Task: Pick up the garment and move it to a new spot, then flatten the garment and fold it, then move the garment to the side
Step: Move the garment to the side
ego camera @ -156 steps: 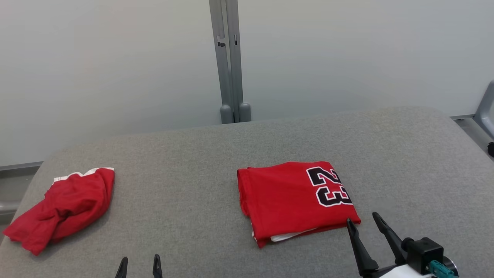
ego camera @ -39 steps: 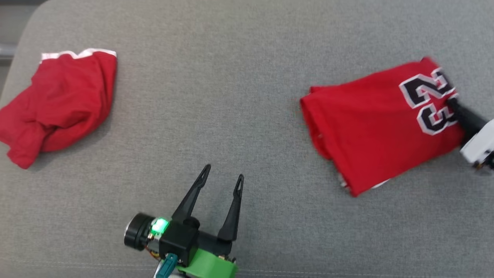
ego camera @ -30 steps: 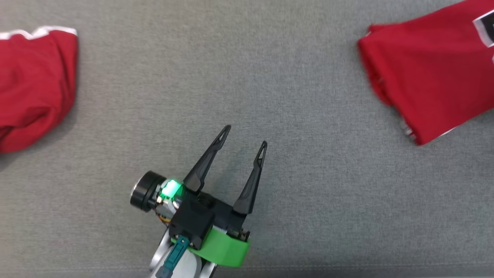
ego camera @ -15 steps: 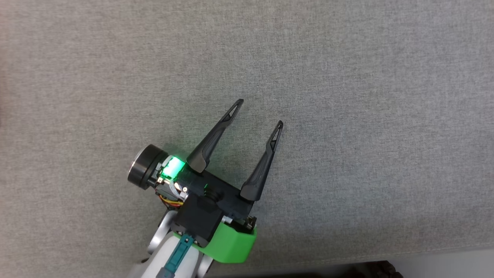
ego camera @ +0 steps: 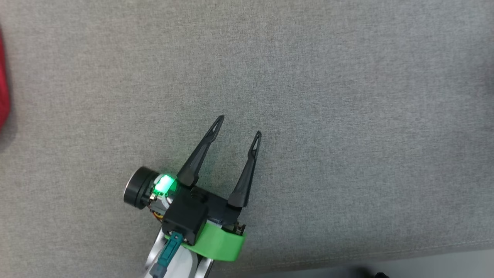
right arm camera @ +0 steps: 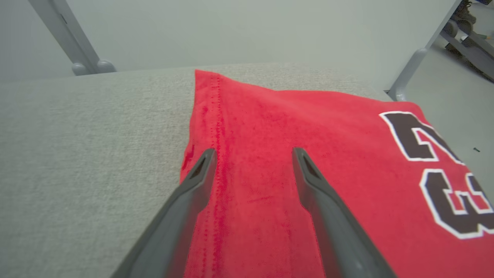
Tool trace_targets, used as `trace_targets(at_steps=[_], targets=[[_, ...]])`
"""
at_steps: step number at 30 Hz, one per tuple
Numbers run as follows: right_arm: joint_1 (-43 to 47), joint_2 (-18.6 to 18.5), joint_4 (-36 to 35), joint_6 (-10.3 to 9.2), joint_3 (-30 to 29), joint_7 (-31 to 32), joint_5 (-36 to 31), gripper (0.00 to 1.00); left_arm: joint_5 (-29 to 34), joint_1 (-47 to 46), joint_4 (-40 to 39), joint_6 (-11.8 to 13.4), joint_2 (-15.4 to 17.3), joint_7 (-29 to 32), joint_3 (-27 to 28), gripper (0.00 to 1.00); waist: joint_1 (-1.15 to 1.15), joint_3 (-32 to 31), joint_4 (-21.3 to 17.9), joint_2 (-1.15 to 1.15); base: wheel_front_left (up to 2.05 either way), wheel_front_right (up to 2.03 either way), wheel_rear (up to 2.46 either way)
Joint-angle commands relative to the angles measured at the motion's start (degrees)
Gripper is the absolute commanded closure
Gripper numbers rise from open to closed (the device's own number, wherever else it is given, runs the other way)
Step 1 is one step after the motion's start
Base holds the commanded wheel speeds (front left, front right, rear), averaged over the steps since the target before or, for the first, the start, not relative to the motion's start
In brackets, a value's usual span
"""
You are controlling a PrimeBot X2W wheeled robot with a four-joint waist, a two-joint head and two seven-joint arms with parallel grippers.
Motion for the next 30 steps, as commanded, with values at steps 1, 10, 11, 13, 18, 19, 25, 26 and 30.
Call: trace_targets(at_steps=[1,10,11,13,18,19,25,26,30], targets=[[2.88,2.08,-0.91,-0.02,-0.95,-0.21,-1.83,0.0,-0.71,2.26,0.82,0.66,-0.08,-0.02,0.83,0.0,-0.01,-10.91,2.54,0.0,0.0,0.0,0.0],[18.6,20.67,-8.8,-0.02,-7.81,-0.19,-13.22,0.0,-5.48,13.25,4.85,2.41,-0.48,-0.02,9.01,0.0,-0.01,-27.14,3.05,0.0,0.0,0.0,0.0],[20.31,22.29,-9.54,-0.02,-8.51,-0.2,-14.65,0.0,-5.64,14.12,5.49,2.4,-0.47,-0.01,9.65,0.0,-0.01,-28.69,3.15,0.0,0.0,0.0,0.0],[24.1,26.02,-11.59,-0.02,-9.91,-0.2,-17.46,0.0,-6.04,16.3,6.76,2.76,-0.53,-0.02,11.32,0.0,-0.01,-31.73,3.23,0.0,0.0,0.0,0.0],[32.73,33.79,-17.92,-0.01,-14.05,-0.2,-26.25,0.0,-5.53,20.46,8.27,4.46,-0.7,-0.02,14.5,0.0,-0.01,-36.26,2.78,0.0,0.0,0.0,0.0],[34.28,34.94,-18.96,-0.01,-14.22,-0.19,-27.77,0.0,-5.8,21.16,8.4,4.66,-0.71,-0.02,14.96,0.0,-0.01,-36.82,2.77,0.0,0.0,0.0,0.0],[42.5,39.12,-24.81,-0.01,-14.35,-0.2,-35.52,0.0,-6.27,24.4,7.08,4.33,-0.78,-0.02,17.05,0.0,-0.01,-39.89,2.42,0.0,0.0,0.0,0.0],[43.73,39.57,-25.81,-0.01,-14.74,-0.19,-36.2,0.0,-6.24,25.08,6.73,4.18,-0.78,-0.01,17.3,0.0,-0.01,-40.36,2.41,0.0,0.0,0.0,0.0],[48.59,41.05,-29.87,0.0,-16.15,-0.2,-38.01,0.0,-5.37,26.86,5.32,3.35,-0.76,-0.01,18.67,0.0,-0.01,-41.87,2.34,0.0,0.0,0.0,0.0]])
